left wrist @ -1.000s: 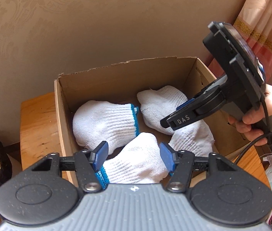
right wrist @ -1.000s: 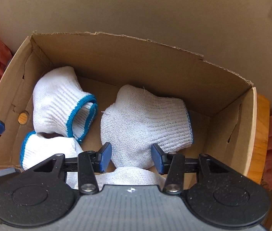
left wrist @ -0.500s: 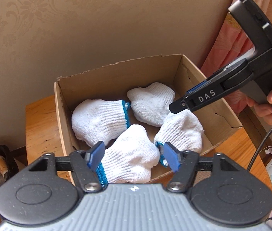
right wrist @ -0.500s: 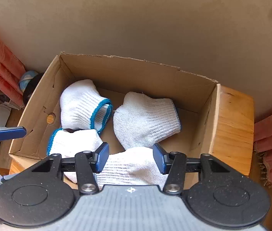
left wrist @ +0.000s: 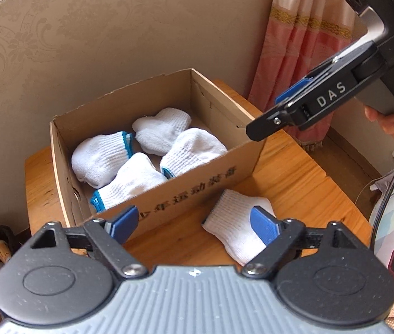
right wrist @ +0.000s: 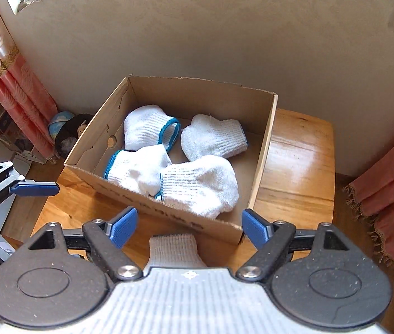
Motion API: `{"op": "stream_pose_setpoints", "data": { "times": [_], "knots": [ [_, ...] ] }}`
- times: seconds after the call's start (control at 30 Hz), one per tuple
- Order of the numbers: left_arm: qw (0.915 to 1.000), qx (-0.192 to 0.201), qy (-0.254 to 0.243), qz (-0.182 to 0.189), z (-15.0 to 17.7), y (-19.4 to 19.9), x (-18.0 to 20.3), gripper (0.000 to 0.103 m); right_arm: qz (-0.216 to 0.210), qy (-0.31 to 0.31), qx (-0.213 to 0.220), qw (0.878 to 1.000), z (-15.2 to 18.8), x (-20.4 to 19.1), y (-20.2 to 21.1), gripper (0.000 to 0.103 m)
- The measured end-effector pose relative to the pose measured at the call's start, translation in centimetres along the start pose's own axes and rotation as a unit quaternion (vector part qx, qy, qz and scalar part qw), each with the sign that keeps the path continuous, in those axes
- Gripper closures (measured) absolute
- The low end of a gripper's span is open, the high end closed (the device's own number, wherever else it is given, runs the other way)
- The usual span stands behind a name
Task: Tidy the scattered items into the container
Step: 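Withdraw both open tools from the box toward the last glove on the table, then lower both open tools onto the last white glove on the table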
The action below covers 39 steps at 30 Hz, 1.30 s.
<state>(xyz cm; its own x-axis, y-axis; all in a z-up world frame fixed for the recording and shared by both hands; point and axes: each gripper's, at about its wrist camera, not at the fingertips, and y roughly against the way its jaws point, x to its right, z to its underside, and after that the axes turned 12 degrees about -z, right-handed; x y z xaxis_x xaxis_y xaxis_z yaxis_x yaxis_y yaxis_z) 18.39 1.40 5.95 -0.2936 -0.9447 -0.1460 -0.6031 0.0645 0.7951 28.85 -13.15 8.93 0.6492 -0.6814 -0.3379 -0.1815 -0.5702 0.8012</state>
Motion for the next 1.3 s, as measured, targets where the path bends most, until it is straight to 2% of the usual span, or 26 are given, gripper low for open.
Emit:
{"op": "stream_pose_setpoints", "data": {
  "times": [0.2, 0.43, 0.53, 0.73, 0.9, 1.3],
  "knots": [
    [0.9992, -0.012, -0.037, -0.011, 2.7, 0.2, 3.3, 0.015, -0.014, -0.018, -0.003, 1.000, 4.3, 0.2, 0.6, 0.013],
    [0.9993, -0.013, -0.031, -0.016, 4.0, -0.8, 5.8, 0.015, -0.026, -0.044, -0.013, 0.999, 7.4, 1.2, -1.6, 0.013],
    [0.9997, -0.023, -0.007, -0.006, 4.6, -1.6, 6.0, 0.015, -0.030, -0.051, -0.012, 0.998, 7.9, 1.7, -2.9, 0.013],
    [0.9990, -0.042, 0.011, -0.009, 5.4, -3.4, 6.2, 0.015, -0.038, -0.060, -0.018, 0.997, 8.0, 2.8, -5.6, 0.013],
    [0.9980, -0.054, 0.030, 0.007, 5.6, -5.1, 5.5, 0.016, -0.048, -0.059, -0.027, 0.997, 8.6, 3.3, -7.3, 0.013],
    [0.9948, -0.087, 0.044, 0.029, 5.7, -8.1, 5.2, 0.016, -0.079, -0.076, -0.042, 0.993, 8.9, 4.9, -10.5, 0.013]
  ]
}}
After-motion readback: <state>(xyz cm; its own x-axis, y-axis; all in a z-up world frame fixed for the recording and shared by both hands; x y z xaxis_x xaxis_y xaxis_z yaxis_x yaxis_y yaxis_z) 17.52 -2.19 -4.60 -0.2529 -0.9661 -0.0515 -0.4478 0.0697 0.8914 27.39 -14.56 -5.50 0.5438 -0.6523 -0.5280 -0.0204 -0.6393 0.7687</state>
